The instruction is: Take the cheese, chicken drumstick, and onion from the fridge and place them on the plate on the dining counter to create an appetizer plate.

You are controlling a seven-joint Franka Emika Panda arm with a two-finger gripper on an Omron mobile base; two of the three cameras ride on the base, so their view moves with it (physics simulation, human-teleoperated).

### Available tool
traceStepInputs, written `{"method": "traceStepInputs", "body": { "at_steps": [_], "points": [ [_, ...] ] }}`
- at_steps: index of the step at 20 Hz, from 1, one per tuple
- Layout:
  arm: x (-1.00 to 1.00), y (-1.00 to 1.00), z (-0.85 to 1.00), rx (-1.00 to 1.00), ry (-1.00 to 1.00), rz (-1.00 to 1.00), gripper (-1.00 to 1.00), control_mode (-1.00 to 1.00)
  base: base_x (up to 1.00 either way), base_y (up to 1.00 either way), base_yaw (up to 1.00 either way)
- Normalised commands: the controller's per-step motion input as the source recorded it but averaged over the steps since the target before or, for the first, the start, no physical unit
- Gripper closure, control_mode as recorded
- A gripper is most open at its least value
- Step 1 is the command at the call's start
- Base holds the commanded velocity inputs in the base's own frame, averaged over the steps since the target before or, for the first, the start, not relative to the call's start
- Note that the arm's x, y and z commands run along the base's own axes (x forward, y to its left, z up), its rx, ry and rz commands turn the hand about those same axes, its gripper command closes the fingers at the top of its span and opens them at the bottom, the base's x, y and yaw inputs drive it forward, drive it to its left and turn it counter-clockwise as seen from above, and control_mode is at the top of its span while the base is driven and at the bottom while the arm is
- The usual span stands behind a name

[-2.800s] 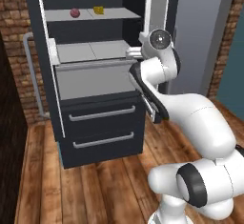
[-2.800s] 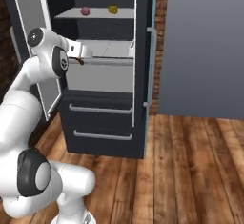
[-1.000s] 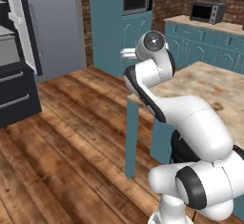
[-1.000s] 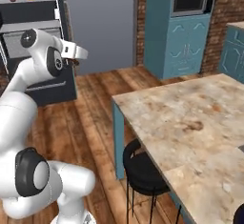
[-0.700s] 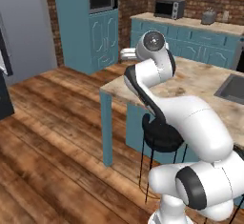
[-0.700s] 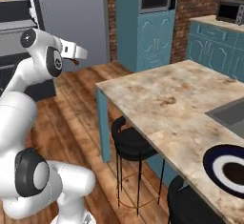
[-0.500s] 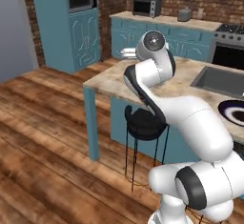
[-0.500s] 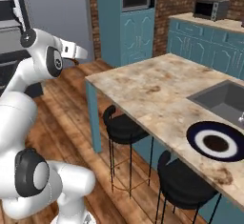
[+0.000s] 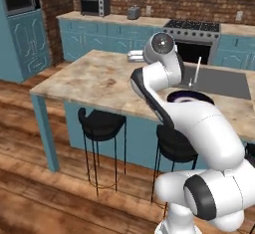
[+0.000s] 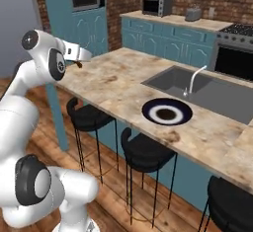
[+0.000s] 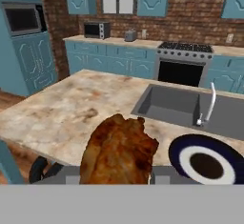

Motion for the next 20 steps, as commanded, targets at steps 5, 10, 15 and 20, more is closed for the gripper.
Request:
{"method": "traceStepInputs", "body": {
  "at_steps": [5,10,15,20],
  "points": [
    [0.0,0.0,0.0,0.0,0.0,0.0,1.0,1.0,0.34,0.0,-0.39],
    [0.0,0.0,0.0,0.0,0.0,0.0,1.0,1.0,0.43,0.0,-0.41],
    [0.0,0.0,0.0,0.0,0.0,0.0,1.0,1.0,0.54,0.01,-0.44],
    [0.0,0.0,0.0,0.0,0.0,0.0,1.0,1.0,0.68,0.28,-0.46]
  ]
}}
